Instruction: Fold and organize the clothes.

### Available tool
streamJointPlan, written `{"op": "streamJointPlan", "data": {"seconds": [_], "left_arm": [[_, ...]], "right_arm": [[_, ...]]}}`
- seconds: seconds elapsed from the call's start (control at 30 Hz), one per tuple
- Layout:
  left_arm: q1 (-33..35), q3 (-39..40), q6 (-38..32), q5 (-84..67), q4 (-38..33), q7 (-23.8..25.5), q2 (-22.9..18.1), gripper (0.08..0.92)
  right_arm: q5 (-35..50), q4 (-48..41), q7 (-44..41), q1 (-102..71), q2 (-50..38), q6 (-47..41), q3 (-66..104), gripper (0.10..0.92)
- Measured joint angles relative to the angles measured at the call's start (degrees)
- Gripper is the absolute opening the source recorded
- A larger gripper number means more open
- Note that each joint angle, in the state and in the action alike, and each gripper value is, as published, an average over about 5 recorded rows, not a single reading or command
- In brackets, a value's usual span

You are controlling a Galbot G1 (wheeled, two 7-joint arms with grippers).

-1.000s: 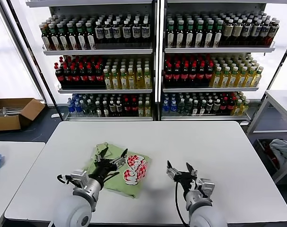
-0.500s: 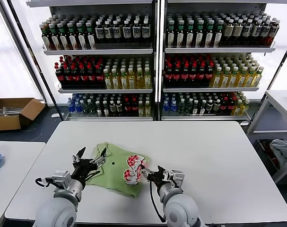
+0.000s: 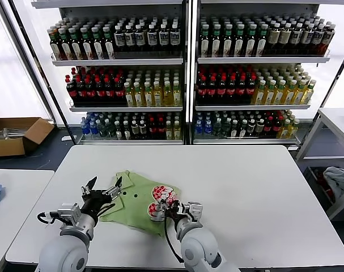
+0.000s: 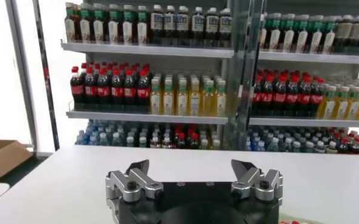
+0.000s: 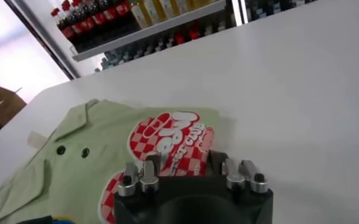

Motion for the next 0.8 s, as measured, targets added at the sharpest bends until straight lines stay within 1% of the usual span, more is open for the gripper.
{"op": "streamJointPlan", "data": {"seconds": [0.37,0.47,0.57,0.8], "left_arm": [[0.39,-0.25,0.24,-1.16,-0.39,-0.38,-0.43,0.823],[0.57,-0.3,0.26,-1.28,-0.63,-0.52,-0.68,0.823],[0.65,-0.39,0.32,-1.45,-1.0,-0.7,-0.93,0.823],[1.26,-0.39,0.47,-1.64,-2.04,-0.92,-1.41,0.823]], "right_arm": [[-1.36,-0.86,0.63,-0.08,0.52,0.13,-0.26,0.216],[-2.3,-0.63,0.46,0.09,0.0,0.19,0.01,0.14],[-3.54,-0.11,0.14,0.5,-0.98,0.06,0.54,0.108],[-7.2,0.76,-2.61,2.76,-6.71,-0.24,2.58,0.108]]}}
